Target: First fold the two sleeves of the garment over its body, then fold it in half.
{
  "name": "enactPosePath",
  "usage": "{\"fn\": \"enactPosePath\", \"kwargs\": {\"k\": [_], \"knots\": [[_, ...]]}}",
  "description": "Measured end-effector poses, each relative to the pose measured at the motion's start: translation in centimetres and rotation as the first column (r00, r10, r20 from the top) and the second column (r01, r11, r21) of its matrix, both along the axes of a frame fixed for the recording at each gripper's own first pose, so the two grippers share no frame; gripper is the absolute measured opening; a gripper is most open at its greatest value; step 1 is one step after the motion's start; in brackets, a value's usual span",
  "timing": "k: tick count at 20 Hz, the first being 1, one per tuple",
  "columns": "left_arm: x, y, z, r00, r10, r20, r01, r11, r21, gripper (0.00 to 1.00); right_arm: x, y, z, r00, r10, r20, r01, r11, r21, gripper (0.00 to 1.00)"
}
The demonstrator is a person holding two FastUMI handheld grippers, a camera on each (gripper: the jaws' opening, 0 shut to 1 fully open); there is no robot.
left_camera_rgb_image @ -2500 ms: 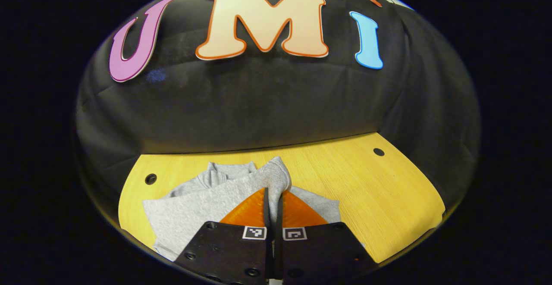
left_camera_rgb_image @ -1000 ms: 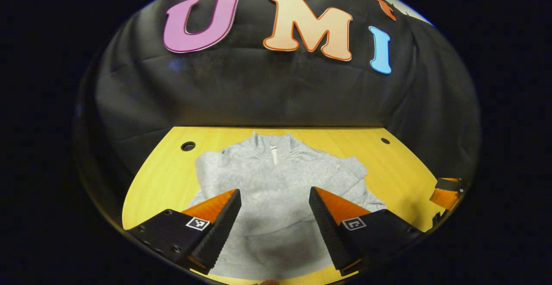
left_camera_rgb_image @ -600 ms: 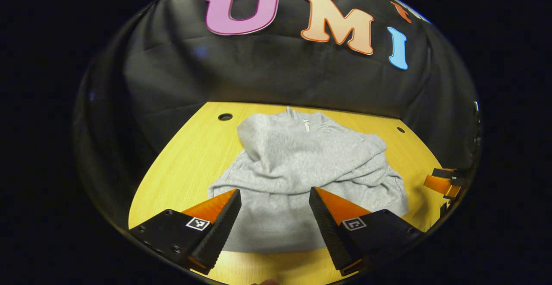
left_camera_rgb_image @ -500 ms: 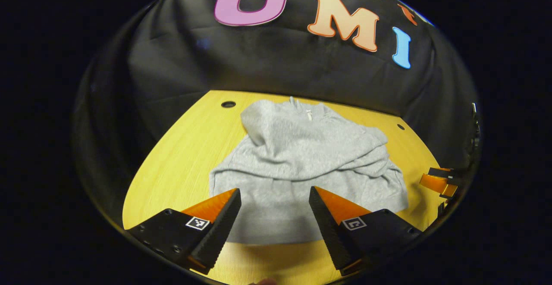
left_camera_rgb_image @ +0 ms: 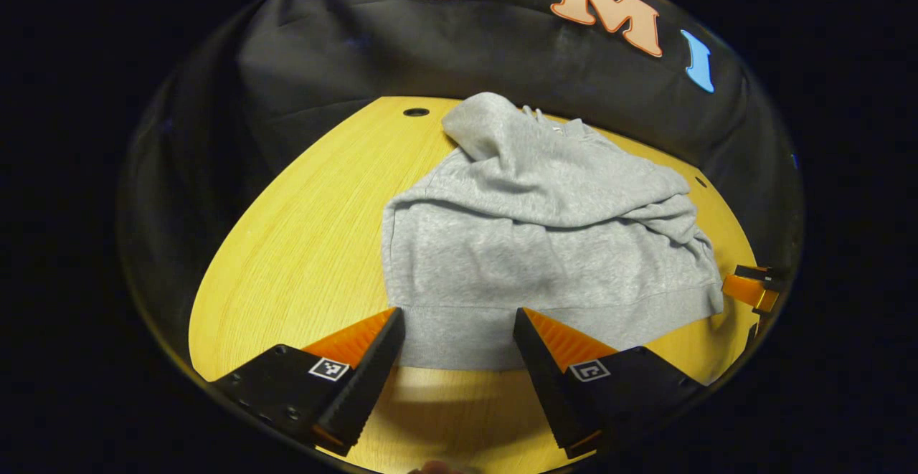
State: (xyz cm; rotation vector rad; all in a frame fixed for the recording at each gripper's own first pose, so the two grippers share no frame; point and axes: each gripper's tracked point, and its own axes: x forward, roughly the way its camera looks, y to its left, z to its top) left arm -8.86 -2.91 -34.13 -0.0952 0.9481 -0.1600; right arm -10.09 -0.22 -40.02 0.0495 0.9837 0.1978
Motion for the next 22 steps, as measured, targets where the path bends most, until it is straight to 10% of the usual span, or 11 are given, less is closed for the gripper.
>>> {"fn": "enactPosePath", "kwargs": {"k": [13,20,22], "knots": [[0.1,0.2,-0.7,0.997,-0.076,-0.024,0.077,0.995,0.062,0.88,-1.6,1.6,-2.8,0.988,-0.002,-0.153,-0.003,0.999,-0.035,0.92],[0.4,-0.7,-0.9,0.988,-0.137,-0.075,0.140,0.989,0.044,0.68,-1.9,3.9,-2.8,0.980,0.008,-0.197,-0.005,1.000,0.020,0.24],[0.3,-1.0,-0.8,0.987,-0.140,-0.073,0.142,0.990,0.025,0.64,-1.8,4.0,-2.7,0.980,0.025,-0.196,-0.016,0.999,0.047,0.24]]}}
